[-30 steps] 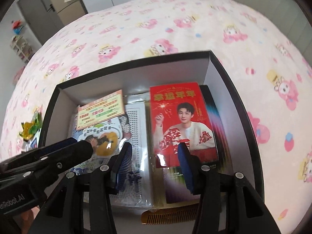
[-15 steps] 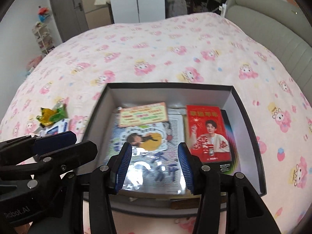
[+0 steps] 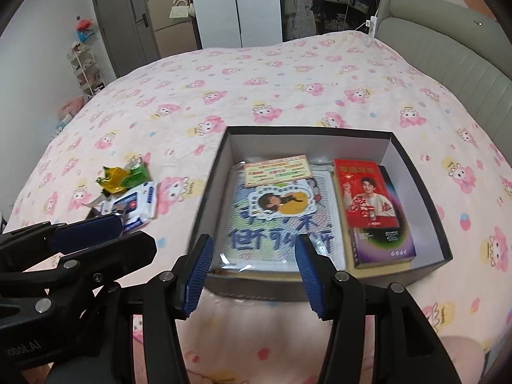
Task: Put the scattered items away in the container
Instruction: 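Open both grippers and lift them out of the shoebox, then move both grippers to the hand cream tube and pinch it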
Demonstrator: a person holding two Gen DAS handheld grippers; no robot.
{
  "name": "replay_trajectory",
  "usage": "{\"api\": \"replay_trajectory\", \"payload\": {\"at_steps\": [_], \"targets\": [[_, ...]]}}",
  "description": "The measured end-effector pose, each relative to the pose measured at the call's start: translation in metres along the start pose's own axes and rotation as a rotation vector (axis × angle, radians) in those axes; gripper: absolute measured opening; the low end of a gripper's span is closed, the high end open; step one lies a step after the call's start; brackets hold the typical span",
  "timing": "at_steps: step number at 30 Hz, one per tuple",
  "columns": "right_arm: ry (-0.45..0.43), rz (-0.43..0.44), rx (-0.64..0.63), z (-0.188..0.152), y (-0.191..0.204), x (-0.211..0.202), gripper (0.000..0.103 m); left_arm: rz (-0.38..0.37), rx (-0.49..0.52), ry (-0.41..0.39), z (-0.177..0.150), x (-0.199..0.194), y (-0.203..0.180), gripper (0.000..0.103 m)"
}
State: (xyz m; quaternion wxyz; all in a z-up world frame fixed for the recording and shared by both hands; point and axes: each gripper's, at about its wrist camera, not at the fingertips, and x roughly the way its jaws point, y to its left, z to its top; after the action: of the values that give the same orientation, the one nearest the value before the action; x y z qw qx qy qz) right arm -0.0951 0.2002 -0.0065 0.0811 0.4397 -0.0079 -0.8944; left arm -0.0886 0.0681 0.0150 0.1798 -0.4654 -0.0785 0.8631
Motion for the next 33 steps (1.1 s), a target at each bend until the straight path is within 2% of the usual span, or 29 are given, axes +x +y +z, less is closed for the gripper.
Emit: {"api": "replay_trajectory", "payload": {"at_steps": [11,19,26,33], "targets": [[0.009,0.062,-0.069,-0.015,0.059,-0.009,0.050,0.036,-0.055,-0.031,-0.033,-0.047,0.043,0.047],[0.037,0.126,-0.118,-0.024,0.103,0.001,0.050,0.061,-0.132,-0.052,-0.056,-0.070,0.087,0.047],[0.048,0.171,-0.133,-0.023,0.132,0.011,0.050,0.063,-0.219,-0.058,-0.070,-0.072,0.124,0.047],[0.076,0.180,-0.169,-0.015,0.158,0.033,0.050,0.053,-0.333,-0.028,-0.072,-0.050,0.161,0.046]]}}
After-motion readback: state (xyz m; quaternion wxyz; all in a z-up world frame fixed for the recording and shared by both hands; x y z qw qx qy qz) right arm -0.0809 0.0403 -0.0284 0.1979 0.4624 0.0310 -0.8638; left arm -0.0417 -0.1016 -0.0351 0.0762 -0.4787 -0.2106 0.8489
